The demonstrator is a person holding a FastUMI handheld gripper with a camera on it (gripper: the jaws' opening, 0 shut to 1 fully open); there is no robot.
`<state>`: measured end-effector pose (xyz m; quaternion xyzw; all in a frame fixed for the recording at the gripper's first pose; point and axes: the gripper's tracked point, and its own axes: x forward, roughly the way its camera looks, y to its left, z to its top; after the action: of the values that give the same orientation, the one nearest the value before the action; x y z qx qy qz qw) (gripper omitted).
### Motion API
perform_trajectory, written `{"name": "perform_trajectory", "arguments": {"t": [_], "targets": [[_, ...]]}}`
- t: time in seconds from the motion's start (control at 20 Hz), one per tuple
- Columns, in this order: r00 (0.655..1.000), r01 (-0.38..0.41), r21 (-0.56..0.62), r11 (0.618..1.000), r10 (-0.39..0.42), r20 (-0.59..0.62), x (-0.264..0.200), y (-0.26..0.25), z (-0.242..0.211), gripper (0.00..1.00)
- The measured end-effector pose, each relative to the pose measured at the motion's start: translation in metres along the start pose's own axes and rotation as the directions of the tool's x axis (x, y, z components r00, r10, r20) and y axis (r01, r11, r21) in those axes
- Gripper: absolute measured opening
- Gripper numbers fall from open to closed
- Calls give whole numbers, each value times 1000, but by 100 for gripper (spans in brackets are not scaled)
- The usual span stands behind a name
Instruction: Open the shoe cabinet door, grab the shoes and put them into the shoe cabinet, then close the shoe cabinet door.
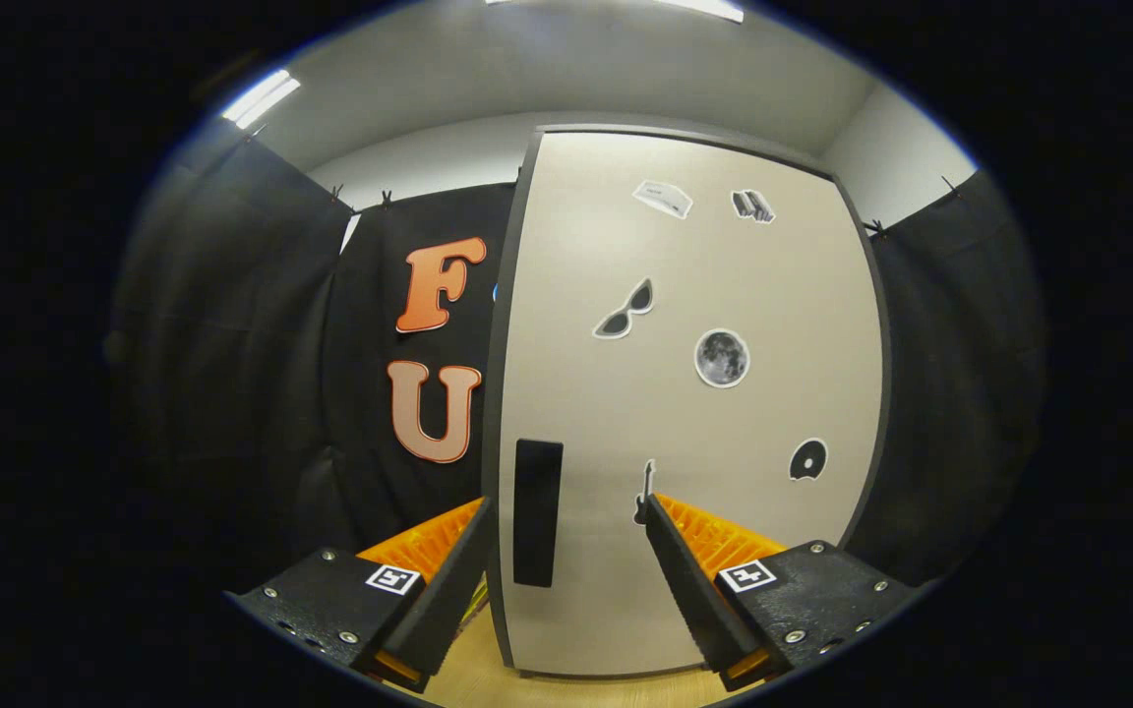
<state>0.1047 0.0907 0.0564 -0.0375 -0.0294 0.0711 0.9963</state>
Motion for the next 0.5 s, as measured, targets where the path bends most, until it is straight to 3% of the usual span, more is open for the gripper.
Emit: {"name": "perform_trajectory", "arguments": {"t": [0.5], "targets": [[995, 101, 32, 994, -101, -2, -121, -37, 25, 95]]}}
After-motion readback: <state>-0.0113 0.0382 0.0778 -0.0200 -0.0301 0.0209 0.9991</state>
